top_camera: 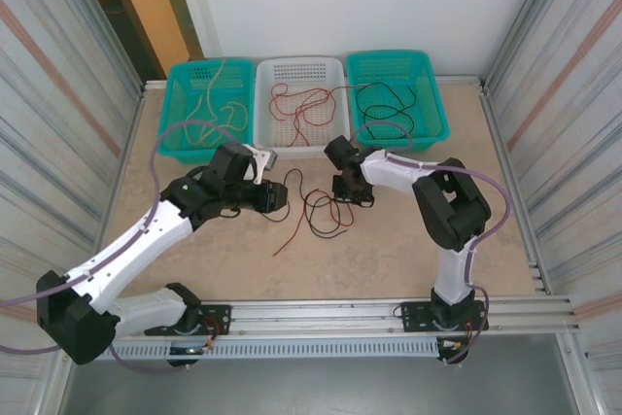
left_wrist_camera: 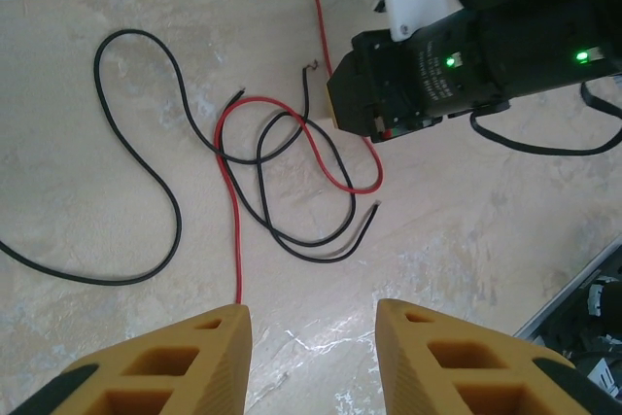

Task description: Untangle the cables

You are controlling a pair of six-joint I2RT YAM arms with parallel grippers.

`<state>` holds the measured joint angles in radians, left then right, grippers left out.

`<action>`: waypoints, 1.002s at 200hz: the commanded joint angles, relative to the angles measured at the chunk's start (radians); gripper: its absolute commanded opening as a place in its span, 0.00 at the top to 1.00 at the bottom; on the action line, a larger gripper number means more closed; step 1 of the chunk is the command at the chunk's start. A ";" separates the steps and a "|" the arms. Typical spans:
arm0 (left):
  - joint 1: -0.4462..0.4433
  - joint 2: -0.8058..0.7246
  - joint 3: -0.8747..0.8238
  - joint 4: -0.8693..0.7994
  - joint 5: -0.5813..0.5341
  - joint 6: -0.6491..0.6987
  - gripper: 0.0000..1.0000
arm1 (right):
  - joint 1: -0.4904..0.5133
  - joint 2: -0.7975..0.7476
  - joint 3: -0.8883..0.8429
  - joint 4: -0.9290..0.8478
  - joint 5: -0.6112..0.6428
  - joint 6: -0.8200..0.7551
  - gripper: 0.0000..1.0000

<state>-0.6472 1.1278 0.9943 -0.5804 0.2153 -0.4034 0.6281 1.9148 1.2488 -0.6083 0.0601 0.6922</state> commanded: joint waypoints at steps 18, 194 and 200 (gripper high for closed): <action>0.004 -0.022 0.030 -0.016 -0.011 0.023 0.60 | 0.014 -0.033 -0.011 -0.032 0.035 -0.019 1.00; -0.052 0.012 0.161 0.359 0.288 0.289 0.21 | 0.310 -0.771 0.238 -0.002 0.261 -0.247 1.00; -0.060 0.017 0.165 0.369 0.293 0.303 0.20 | 0.310 -0.773 0.250 -0.002 0.256 -0.249 1.00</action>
<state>-0.6769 1.1481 1.1259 -0.2981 0.4431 -0.2035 0.9367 1.1683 1.4364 -0.6456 0.3180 0.4900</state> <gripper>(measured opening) 0.787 0.046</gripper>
